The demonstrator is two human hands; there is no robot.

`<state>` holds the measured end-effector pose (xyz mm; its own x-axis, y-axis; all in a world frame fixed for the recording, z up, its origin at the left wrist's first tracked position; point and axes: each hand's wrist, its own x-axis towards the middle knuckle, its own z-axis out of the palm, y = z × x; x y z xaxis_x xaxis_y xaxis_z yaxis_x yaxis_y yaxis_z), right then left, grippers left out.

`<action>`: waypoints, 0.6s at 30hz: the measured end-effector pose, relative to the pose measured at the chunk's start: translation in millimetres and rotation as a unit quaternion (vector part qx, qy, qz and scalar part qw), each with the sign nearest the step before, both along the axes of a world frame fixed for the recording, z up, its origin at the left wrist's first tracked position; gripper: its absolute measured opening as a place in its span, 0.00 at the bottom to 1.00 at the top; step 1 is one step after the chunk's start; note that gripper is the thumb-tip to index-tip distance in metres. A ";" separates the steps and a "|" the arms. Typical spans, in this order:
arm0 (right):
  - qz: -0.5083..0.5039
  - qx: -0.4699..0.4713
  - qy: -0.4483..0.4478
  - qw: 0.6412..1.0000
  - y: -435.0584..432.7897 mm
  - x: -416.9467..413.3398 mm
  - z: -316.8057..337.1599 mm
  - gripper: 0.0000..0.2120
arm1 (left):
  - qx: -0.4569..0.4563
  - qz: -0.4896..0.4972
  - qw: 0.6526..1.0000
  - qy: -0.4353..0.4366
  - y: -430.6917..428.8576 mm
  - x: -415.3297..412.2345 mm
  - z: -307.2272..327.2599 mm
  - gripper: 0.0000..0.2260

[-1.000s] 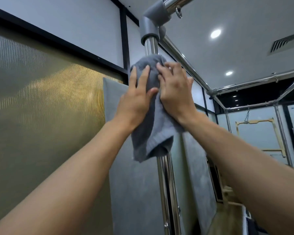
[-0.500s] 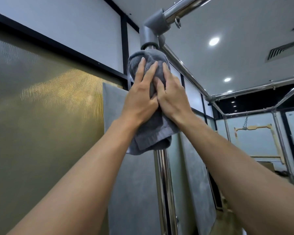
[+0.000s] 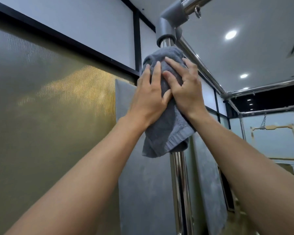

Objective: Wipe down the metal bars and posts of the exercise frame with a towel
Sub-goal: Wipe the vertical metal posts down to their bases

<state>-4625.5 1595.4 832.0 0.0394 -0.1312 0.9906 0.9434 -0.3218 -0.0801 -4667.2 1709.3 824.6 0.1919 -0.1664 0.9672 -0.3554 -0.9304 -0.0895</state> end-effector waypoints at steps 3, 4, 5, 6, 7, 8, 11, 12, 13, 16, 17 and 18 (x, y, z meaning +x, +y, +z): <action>0.081 0.040 0.060 0.994 -6.3 -3.7 -31.5 0.19 | 0.041 0.016 0.997 -0.069 -17.7 1.3 -30.3 0.27; 0.061 0.032 0.072 0.995 -7.2 -6.5 -44.5 0.19 | 0.048 0.012 0.996 -0.079 -17.0 2.5 -40.4 0.26; 0.026 0.014 0.070 0.997 -5.9 -10.0 -54.5 0.20 | 0.048 0.003 0.996 -0.076 -11.3 4.6 -47.7 0.27; -0.012 -0.008 0.056 0.998 -4.3 -12.6 -59.2 0.21 | 0.040 -0.015 0.997 -0.064 -4.1 5.9 -51.4 0.28; -0.047 -0.027 0.035 0.998 -3.8 -13.2 -56.8 0.21 | 0.022 -0.041 0.998 -0.045 2.5 6.6 -50.8 0.30; -0.072 -0.041 0.013 0.996 -4.6 -11.9 -48.0 0.21 | -0.006 -0.071 0.997 -0.024 6.3 6.9 -46.6 0.30; -0.035 -0.039 -0.023 0.998 -9.2 -3.4 -15.5 0.18 | -0.093 -0.105 0.990 -0.016 -5.3 6.9 -27.9 0.31; -0.005 -0.025 -0.019 0.999 -11.4 -2.1 -11.7 0.17 | -0.105 -0.095 0.990 -0.025 -14.7 5.3 -26.2 0.31; 0.021 -0.007 -0.007 1.000 -13.0 -1.0 -14.9 0.16 | -0.107 -0.080 0.990 -0.037 -23.6 3.6 -28.7 0.30; 0.051 0.031 0.046 0.997 -13.4 -4.5 -60.7 0.16 | -0.067 -0.022 0.996 -0.060 -31.5 -0.6 -65.8 0.30; 0.031 0.029 0.047 0.998 -12.4 -7.2 -80.3 0.16 | -0.052 -0.016 0.997 -0.053 -27.1 -2.1 -83.6 0.31; 0.003 0.015 0.043 0.999 -10.8 -11.4 -97.6 0.16 | -0.040 -0.024 0.998 -0.032 -20.0 -3.2 -99.9 0.31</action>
